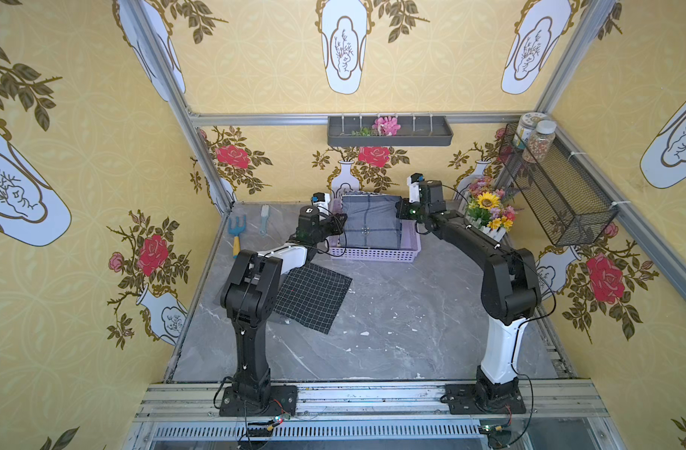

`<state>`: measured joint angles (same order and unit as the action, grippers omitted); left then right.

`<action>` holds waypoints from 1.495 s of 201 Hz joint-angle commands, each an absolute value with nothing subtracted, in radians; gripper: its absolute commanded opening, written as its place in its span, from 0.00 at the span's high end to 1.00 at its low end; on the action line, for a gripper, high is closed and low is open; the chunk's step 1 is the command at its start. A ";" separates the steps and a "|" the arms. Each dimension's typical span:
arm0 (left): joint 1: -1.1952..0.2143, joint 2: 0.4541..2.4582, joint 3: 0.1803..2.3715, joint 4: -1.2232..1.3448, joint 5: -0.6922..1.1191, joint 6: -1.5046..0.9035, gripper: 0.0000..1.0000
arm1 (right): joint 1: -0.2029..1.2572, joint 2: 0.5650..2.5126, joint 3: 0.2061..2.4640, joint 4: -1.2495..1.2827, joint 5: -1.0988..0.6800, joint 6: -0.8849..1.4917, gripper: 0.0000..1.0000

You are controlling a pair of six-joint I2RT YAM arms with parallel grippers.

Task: Put the folded pillowcase in the basket
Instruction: Place the pillowcase in the basket.

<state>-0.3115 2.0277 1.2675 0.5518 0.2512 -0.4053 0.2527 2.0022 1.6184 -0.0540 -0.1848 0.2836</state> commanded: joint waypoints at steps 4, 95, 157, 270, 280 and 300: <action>-0.301 2.058 1.279 0.546 0.235 -0.418 1.00 | 0.241 2.020 1.636 -0.008 -0.141 0.285 1.00; -0.299 2.121 1.282 0.543 0.257 -0.438 1.00 | 0.239 2.060 1.599 -0.003 -0.161 0.298 0.99; -0.299 2.130 1.294 0.525 0.262 -0.442 0.90 | 0.236 2.066 1.598 -0.005 -0.171 0.310 0.92; -0.299 1.899 1.197 0.469 0.198 -0.437 0.00 | 0.245 1.919 1.519 -0.085 -0.192 0.329 0.25; -0.299 1.860 1.158 0.471 0.198 -0.442 0.00 | 0.258 1.899 1.502 -0.112 -0.187 0.325 0.24; -0.299 1.772 1.053 0.495 0.200 -0.453 0.00 | 0.299 1.849 1.447 -0.140 -0.160 0.314 0.18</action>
